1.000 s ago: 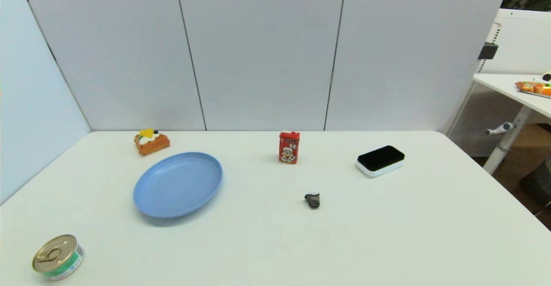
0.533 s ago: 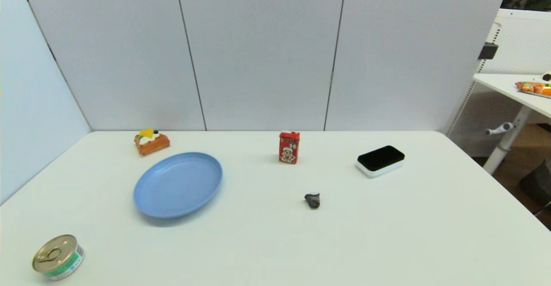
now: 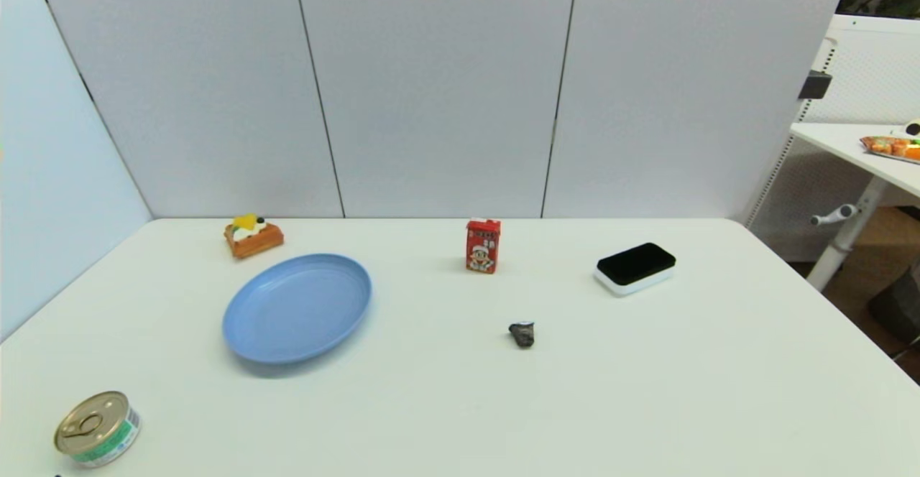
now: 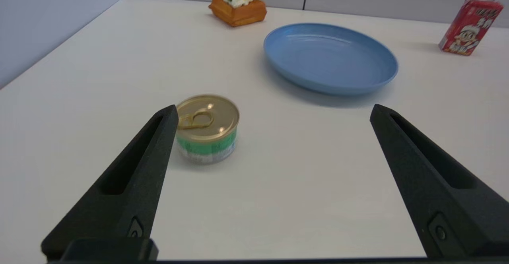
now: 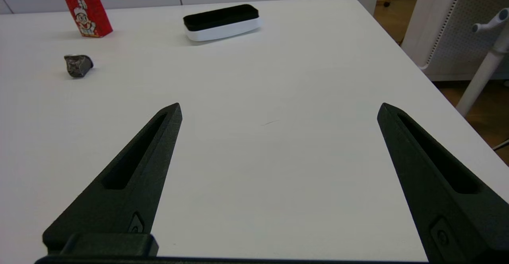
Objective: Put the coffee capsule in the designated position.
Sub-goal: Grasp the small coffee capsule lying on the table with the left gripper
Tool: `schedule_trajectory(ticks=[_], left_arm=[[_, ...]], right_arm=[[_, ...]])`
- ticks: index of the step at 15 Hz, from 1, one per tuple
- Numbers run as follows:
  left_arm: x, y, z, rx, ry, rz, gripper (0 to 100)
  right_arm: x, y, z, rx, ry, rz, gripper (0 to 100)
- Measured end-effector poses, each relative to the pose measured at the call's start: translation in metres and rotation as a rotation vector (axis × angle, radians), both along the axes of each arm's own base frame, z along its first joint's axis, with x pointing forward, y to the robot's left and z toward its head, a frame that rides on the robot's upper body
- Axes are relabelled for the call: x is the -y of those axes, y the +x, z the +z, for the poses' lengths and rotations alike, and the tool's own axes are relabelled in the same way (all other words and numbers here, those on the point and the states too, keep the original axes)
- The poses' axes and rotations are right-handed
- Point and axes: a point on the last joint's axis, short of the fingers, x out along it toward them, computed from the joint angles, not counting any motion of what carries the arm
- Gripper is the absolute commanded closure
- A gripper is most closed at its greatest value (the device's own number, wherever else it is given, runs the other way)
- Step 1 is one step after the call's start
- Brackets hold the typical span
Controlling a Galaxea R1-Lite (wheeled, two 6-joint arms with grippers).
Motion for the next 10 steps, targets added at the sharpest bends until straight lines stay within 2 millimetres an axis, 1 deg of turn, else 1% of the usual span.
schedule_trajectory(ticks=[2, 3, 5, 6, 8, 10], left_arm=[[0.0, 0.015, 0.041, -0.014, -0.006, -0.023, 0], [0.001, 0.026, 0.067, -0.011, -0.008, -0.046, 0], [0.005, 0.051, 0.109, -0.013, -0.007, -0.114, 0], [0.01, 0.066, 0.127, -0.019, -0.001, -0.172, 0], [0.026, 0.094, 0.148, -0.036, 0.023, -0.305, 0], [0.046, 0.116, 0.158, -0.063, 0.042, -0.413, 0]], right_arm=[[0.0, 0.0, 0.0, 0.0, 0.0, 0.0, 0], [0.0, 0.0, 0.0, 0.0, 0.001, 0.0, 0], [0.0, 0.0, 0.0, 0.0, 0.0, 0.0, 0], [0.0, 0.0, 0.0, 0.0, 0.001, 0.0, 0], [0.0, 0.0, 0.0, 0.0, 0.0, 0.0, 0], [0.0, 0.0, 0.0, 0.0, 0.0, 0.0, 0]])
